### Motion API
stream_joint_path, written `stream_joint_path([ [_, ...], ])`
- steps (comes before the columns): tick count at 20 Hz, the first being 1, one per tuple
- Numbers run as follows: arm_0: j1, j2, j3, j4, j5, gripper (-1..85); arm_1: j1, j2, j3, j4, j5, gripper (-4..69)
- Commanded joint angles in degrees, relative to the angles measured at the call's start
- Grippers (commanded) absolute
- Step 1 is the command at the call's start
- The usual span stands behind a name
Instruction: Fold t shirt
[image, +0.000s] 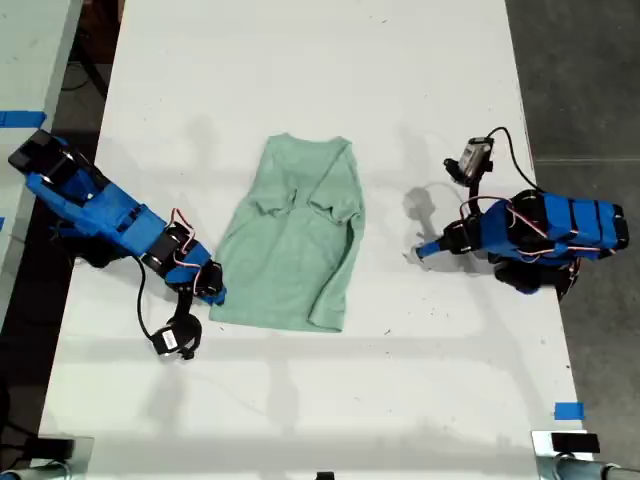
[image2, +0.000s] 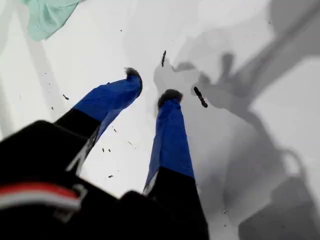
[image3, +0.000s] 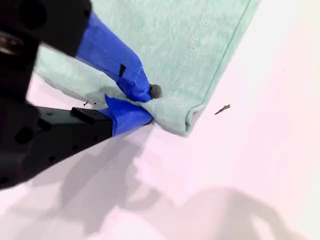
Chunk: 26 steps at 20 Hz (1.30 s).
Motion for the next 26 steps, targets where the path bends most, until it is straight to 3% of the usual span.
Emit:
stream_joint_path([
  [1,0.1,-0.1,-1.4,0.1,-0.8,-0.2,0.5,0.7,3.4,-1.3,-0.8,10.6],
  [3,0.3,-0.1,-3.2,2.3,-1.4,-0.2,0.5,0.7,3.4,-1.3,-0.8,10.6],
  [6,0.4,-0.2,-11.7,11.7,-1.9,-0.2,0.6,0.7,3.4,-1.3,-0.9,10.5],
  [8,-0.1,-2.4,-22.0,22.1,-1.8,-0.2,0.8,0.7,3.4,-1.3,-1.0,10.5],
  [11,-2.4,-13.4,-46.8,43.2,1.0,-0.2,0.9,0.7,3.4,-1.3,-1.1,10.5],
  [12,-3.6,-16.6,-54.3,45.8,3.6,-0.2,0.9,0.7,3.4,-1.3,-1.1,10.5],
  [20,-9.0,-26.9,-72.7,44.0,10.3,-0.2,0.9,0.7,3.4,-1.3,-1.4,10.6],
  [26,-9.1,-35.5,-72.7,32.4,11.0,-0.1,0.9,0.7,3.4,-1.3,-1.6,10.6],
])
